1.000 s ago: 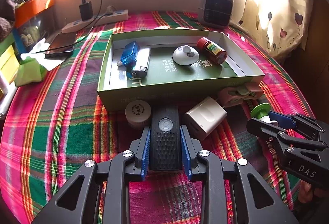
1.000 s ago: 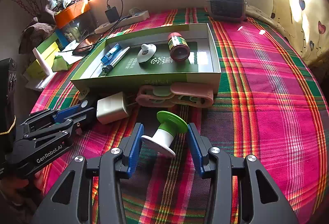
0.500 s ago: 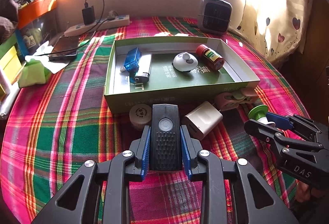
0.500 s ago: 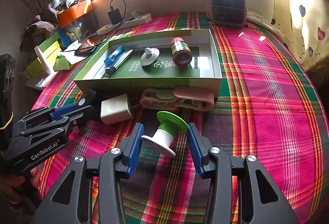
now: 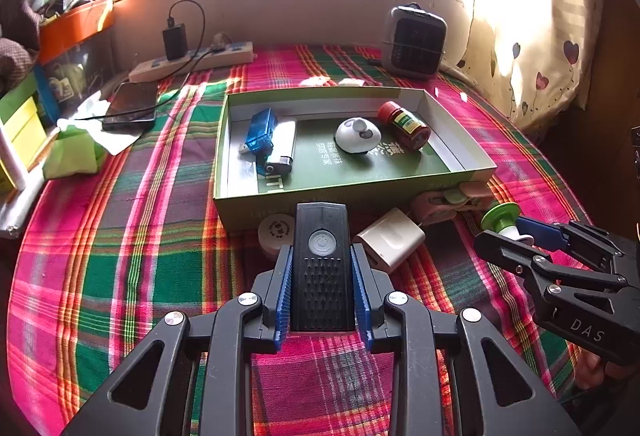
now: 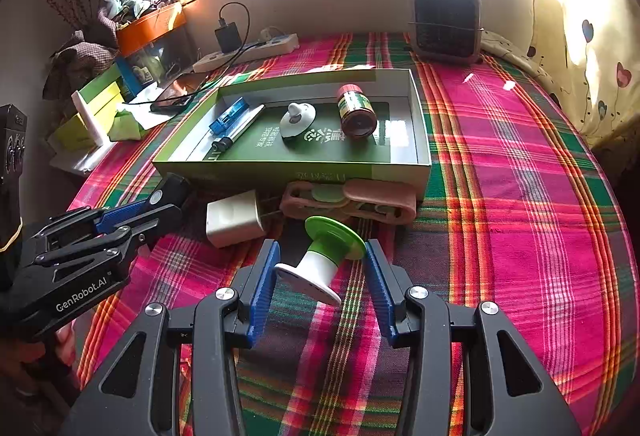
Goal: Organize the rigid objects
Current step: 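Carry the black remote and the spool together over the green tray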
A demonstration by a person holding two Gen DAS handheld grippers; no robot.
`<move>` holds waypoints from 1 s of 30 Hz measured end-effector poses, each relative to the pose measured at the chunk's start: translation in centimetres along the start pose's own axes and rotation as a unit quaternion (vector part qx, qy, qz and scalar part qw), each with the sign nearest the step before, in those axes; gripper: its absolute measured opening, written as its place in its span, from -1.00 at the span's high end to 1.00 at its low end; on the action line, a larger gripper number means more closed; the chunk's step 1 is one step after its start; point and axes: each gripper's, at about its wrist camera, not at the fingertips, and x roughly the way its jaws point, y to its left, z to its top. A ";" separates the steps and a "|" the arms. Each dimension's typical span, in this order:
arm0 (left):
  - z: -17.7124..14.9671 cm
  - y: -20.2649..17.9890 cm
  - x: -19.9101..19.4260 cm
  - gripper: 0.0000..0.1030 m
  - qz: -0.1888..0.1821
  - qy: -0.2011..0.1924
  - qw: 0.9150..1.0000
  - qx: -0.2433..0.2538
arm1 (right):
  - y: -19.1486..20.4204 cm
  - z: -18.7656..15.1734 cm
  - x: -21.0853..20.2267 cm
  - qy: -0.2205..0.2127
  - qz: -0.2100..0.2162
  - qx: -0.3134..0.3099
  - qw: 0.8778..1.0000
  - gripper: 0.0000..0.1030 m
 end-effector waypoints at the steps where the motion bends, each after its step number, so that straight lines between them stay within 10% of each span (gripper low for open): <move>1: 0.1 0.0 -0.1 0.49 0.000 -0.002 1.000 0.000 | 0.0 0.1 -0.1 -0.002 0.000 -0.001 1.000 0.13; 30: 5.4 1.8 0.5 0.49 -0.023 -0.022 0.999 -0.002 | 0.8 5.2 0.3 -0.027 -0.001 -0.025 0.999 0.13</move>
